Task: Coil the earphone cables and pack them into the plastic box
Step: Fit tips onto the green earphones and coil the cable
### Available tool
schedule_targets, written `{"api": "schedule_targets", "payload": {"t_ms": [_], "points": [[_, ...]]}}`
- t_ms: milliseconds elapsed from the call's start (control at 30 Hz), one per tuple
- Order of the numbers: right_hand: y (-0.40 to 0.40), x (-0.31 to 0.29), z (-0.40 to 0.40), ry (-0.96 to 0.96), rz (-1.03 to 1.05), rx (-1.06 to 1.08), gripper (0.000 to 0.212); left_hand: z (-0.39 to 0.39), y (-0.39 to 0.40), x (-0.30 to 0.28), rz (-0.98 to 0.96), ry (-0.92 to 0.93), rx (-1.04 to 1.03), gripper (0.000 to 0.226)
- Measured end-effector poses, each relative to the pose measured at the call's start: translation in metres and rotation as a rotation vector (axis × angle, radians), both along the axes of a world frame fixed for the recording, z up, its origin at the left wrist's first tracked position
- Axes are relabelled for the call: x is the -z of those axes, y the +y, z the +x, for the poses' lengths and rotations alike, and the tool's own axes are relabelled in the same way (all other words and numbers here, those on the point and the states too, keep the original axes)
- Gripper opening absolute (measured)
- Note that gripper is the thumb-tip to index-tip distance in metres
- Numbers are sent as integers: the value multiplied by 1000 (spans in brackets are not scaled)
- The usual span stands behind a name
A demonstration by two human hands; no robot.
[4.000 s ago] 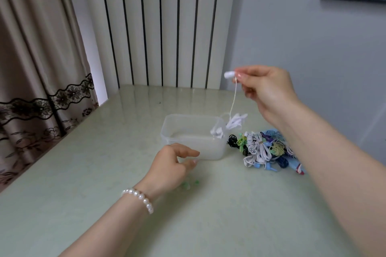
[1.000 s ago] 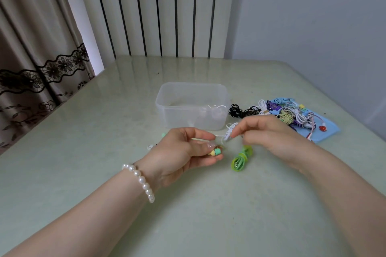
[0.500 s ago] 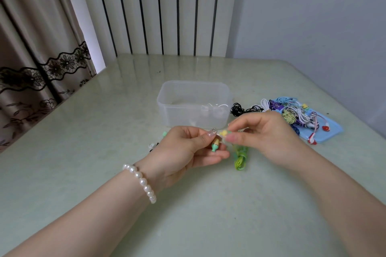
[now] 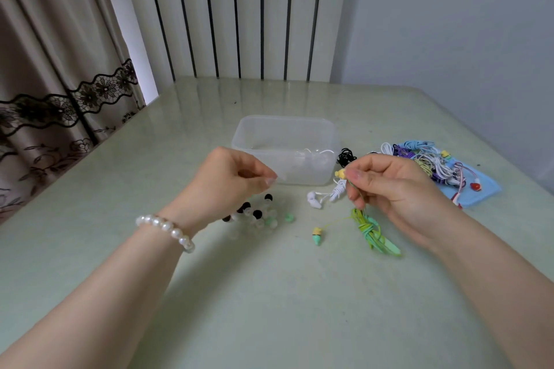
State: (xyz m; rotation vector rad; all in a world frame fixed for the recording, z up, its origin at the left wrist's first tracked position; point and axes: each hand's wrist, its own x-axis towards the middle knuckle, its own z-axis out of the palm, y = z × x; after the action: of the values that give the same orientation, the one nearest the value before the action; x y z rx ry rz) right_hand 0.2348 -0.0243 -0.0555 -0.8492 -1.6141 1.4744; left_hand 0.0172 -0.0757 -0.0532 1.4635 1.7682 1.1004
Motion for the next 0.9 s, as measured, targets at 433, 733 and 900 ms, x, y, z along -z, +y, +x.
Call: {"api": "schedule_targets", "payload": {"t_ms": [433,733,900], "points": [[-2,20,-17,-228,159,92,19,24,5,34,94,679,192,23],[-2,20,-17,-156,177,110,21,28,3,27,113,155,80,11],[-4,16,-17,-118,209,142,21,41,-1,18,-21,-608,48,18]]}}
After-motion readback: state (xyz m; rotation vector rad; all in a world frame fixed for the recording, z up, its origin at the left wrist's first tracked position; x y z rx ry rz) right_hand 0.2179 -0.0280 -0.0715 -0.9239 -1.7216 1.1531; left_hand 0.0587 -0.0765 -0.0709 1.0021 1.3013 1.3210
